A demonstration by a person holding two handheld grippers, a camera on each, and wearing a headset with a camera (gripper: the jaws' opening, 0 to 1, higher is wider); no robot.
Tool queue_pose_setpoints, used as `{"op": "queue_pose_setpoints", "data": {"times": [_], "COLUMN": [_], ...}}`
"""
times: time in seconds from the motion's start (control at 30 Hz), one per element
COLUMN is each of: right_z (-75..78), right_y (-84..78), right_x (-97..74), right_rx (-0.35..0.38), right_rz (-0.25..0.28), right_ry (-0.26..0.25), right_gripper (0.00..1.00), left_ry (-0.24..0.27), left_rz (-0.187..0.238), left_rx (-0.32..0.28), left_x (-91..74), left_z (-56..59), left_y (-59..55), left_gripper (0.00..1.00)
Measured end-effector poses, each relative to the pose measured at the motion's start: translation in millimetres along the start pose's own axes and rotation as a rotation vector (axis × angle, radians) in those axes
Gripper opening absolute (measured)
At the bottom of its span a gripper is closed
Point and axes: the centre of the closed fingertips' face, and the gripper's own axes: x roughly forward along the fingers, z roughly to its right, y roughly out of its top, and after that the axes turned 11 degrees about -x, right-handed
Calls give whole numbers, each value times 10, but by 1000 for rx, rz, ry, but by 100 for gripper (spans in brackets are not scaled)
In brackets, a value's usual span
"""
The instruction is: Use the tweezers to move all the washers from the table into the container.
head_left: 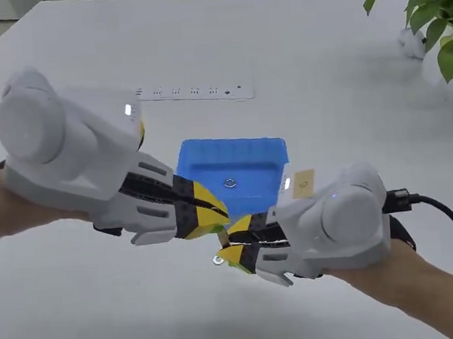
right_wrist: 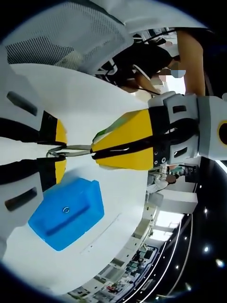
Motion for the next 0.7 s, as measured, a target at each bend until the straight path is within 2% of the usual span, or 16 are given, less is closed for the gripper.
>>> {"op": "queue_pose_setpoints", "data": {"times": [0.23,0.5,0.7], "right_z": [121,252,384], "right_y": [112,184,240], "right_x": [-77,-176,-216], "right_rx": [-26,-38,-48], "right_rz": [5,4,11], "right_ry": [-24,-64,-82], "right_gripper": [11,11,11], "left_ry": [13,7,4], "left_rz": [6,5,14], "left_rx": [35,84,114], "left_x": [-97,-123,-152], "left_z": [-68,-104,-180], "left_y": [140,291,399], "left_gripper": [6,6,6]}}
